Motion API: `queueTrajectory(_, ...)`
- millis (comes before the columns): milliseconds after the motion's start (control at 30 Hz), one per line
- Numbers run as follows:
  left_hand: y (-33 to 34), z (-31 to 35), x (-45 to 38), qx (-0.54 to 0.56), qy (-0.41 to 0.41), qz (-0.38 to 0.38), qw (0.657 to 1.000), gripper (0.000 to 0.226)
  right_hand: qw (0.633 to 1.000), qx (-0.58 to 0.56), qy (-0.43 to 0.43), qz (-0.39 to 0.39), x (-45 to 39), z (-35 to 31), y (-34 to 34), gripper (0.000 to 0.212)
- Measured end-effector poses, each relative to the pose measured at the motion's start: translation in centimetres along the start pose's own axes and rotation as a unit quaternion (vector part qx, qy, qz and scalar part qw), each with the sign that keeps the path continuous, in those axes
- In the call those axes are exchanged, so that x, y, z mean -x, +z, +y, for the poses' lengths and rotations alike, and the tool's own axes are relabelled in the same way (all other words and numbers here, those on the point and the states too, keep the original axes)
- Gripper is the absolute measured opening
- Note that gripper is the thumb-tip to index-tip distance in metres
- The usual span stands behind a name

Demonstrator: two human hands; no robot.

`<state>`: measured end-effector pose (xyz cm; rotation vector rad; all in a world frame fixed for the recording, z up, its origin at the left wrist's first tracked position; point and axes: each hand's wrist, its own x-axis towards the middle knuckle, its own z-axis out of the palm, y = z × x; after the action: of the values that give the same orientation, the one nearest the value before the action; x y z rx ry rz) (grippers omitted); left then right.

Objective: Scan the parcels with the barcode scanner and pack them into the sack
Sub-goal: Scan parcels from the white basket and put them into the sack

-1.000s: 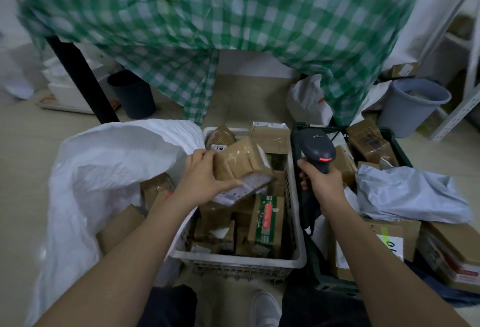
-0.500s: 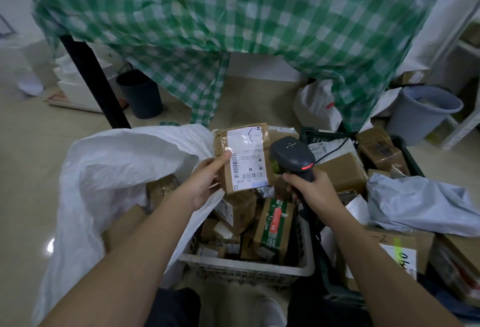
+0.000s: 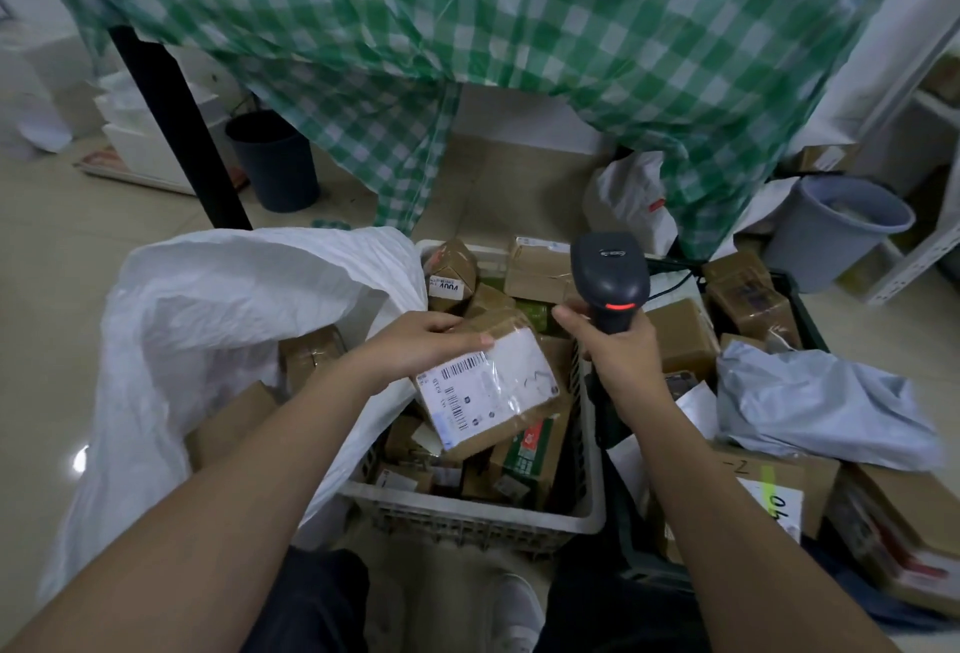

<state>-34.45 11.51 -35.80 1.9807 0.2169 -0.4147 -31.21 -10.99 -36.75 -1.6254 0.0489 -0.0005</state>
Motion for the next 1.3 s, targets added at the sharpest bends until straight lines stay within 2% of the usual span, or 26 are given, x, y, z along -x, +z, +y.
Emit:
queueTrajectory(67, 0.2, 0.4, 0.2, -0.035, 0.016, -0.017, 0.999, 0.027, 0.998, 0.029, 0.019, -0.058, -0.1, 0.6, -0.2, 0.055)
queueTrajectory(200, 0.3, 0.6, 0.2, -0.052, 0.026, -0.037, 0.998, 0.044, 0.983, 0.045, 0.065, -0.165, 0.0, 1.2, -0.2, 0.063)
queueTrajectory(300, 0.0, 0.1, 0.0, -0.044, 0.024, -0.035, 0.998, 0.062, 0.973, 0.051, 0.066, -0.216, 0.1, 1.0, -0.2, 0.046)
queueTrajectory(367, 0.1, 0.0, 0.0, -0.05, 0.027, -0.039, 0.998, 0.063, 0.968, 0.052, 0.069, -0.234, 0.3, 1.0, 0.0, 0.035)
queueTrajectory(433, 0.2, 0.1, 0.1, -0.026, 0.032, -0.03, 0.999, 0.064, 0.976, 0.036, 0.081, -0.201, 0.2, 1.0, 0.3, 0.032)
queueTrajectory(533, -0.2, -0.1, -0.1, 0.131, 0.028, 0.018, 0.991, 0.083, 0.99, -0.003, 0.109, -0.094, -0.4, 1.5, 0.2, 0.039)
queueTrajectory(600, -0.5, -0.3, -0.1, 0.207, 0.01, 0.012, 0.978, 0.088, 0.991, -0.039, 0.121, -0.031, -0.8, 1.6, -0.1, 0.042)
queueTrajectory(700, 0.1, -0.5, 0.0, 0.221, -0.016, -0.038, 0.975, 0.069, 0.985, -0.115, 0.127, 0.029, -1.0, 1.3, -0.3, 0.04)
queueTrajectory(767, 0.5, -0.5, 0.0, 0.246, -0.02, -0.053, 0.968, 0.047, 0.982, -0.132, 0.127, 0.036, -1.0, 1.2, -0.2, 0.039)
queueTrajectory(800, 0.7, -0.4, 0.0, 0.266, -0.018, -0.056, 0.962, 0.042, 0.981, -0.134, 0.133, 0.035, -1.0, 1.3, -0.2, 0.043)
queueTrajectory(933, 0.3, -0.3, -0.3, 0.309, 0.005, -0.043, 0.95, 0.043, 0.982, -0.122, 0.139, 0.036, -0.9, 1.1, -0.3, 0.052)
queueTrajectory(1033, -0.3, -0.3, -0.7, 0.288, 0.024, 0.015, 0.957, 0.037, 0.993, -0.045, 0.109, 0.032, -0.6, 0.8, -0.5, 0.05)
queueTrajectory(1100, -0.6, -0.7, -0.9, 0.277, 0.029, 0.061, 0.958, 0.038, 0.997, 0.018, 0.081, -0.007, -0.1, 0.6, -0.5, 0.048)
queueTrajectory(1200, -1.1, -1.7, -1.2, 0.266, 0.028, 0.115, 0.957, 0.037, 0.987, 0.095, 0.067, -0.109, 0.3, 0.6, -0.5, 0.041)
queueTrajectory(1300, -1.6, -2.4, -1.4, 0.255, 0.027, 0.135, 0.957, 0.034, 0.97, 0.15, 0.048, -0.187, 0.9, 0.2, -0.1, 0.035)
